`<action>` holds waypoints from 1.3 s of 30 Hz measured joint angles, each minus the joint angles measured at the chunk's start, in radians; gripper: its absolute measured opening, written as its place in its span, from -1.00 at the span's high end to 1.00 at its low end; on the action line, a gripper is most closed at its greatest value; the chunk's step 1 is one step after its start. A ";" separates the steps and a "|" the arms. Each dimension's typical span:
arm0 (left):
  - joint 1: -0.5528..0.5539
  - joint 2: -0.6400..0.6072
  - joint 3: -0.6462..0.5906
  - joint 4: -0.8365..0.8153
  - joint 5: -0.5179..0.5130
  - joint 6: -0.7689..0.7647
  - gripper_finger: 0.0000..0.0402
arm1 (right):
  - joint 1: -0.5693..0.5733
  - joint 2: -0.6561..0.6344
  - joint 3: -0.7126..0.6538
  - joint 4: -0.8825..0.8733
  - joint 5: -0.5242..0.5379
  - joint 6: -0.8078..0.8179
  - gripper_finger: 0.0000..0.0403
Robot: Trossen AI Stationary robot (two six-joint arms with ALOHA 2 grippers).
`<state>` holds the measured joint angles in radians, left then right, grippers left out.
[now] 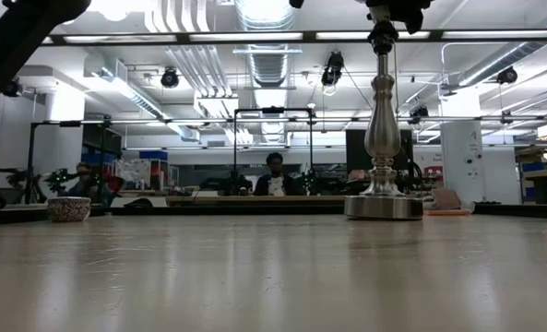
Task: Screw lightbulb
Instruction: Insert the light bulb into the lamp
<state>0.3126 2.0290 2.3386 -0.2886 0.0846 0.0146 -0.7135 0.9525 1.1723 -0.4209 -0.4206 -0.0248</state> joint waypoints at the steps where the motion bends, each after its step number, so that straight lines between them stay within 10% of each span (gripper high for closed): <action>1: 0.002 -0.006 0.000 0.000 -0.002 0.008 0.51 | 0.000 -0.008 -0.014 0.013 0.000 0.011 0.25; 39: -0.025 -0.020 -0.070 -0.171 -0.076 -0.097 0.13 | 0.131 -0.080 -0.196 0.217 0.342 0.198 0.25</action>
<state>0.2876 2.0089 2.2682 -0.4598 0.0085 -0.0820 -0.5827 0.8722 0.9768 -0.2038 -0.0788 0.1735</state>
